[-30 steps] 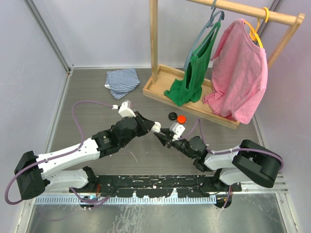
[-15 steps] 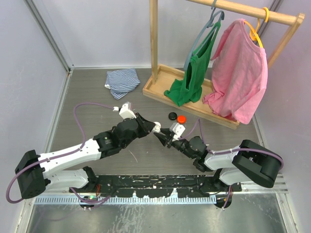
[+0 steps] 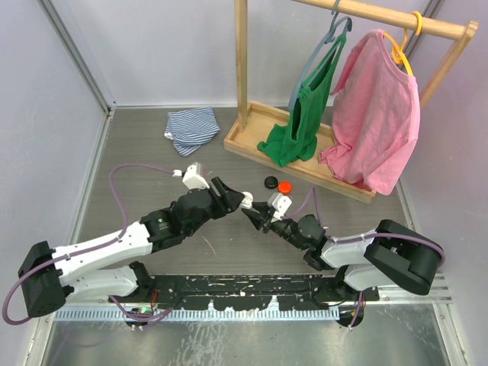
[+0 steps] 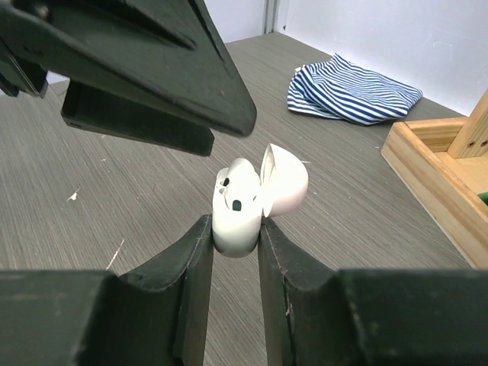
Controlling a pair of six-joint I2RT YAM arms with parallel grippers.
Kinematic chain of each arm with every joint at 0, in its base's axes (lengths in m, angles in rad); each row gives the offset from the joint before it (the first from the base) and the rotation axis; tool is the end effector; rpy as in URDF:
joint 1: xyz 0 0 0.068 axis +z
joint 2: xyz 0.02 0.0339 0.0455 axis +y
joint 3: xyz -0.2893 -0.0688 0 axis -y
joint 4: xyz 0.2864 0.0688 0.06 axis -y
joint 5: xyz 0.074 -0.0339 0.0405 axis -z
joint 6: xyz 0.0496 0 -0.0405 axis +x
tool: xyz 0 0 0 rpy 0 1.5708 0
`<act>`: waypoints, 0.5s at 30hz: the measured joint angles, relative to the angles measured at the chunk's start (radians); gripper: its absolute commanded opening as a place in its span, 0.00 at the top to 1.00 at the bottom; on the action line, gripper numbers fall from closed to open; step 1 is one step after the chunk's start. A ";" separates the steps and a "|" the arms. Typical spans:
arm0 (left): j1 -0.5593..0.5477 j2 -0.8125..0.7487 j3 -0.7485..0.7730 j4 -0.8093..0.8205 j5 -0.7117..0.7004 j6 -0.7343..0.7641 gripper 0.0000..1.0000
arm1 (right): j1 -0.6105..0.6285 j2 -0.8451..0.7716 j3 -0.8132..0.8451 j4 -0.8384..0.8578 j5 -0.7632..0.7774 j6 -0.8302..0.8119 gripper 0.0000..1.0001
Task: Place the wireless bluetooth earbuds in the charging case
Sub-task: Place the earbud in the charging case, then close the charging case.
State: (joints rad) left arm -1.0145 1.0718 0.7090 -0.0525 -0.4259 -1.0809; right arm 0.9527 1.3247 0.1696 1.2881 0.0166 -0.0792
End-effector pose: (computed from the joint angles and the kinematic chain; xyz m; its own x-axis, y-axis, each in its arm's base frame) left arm 0.1651 -0.2267 0.2739 -0.6065 -0.5464 -0.5776 0.0820 0.6796 -0.7289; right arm 0.1412 0.1972 0.1727 0.1403 0.0608 -0.9882 -0.7967 0.5995 -0.0762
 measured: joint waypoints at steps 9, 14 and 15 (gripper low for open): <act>0.021 -0.121 -0.005 -0.044 0.023 0.117 0.07 | 0.000 -0.004 0.000 0.006 -0.023 0.012 0.99; 0.125 -0.176 -0.003 -0.094 0.155 0.194 0.01 | 0.000 -0.007 0.001 0.006 -0.050 0.019 0.99; 0.146 -0.183 -0.002 -0.106 0.181 0.209 0.02 | 0.000 -0.008 0.001 0.006 -0.057 0.023 0.99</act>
State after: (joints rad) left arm -0.8688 0.8883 0.7071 -0.1585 -0.2451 -0.8722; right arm 0.9527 1.3170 0.1703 1.2942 -0.0406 -0.0566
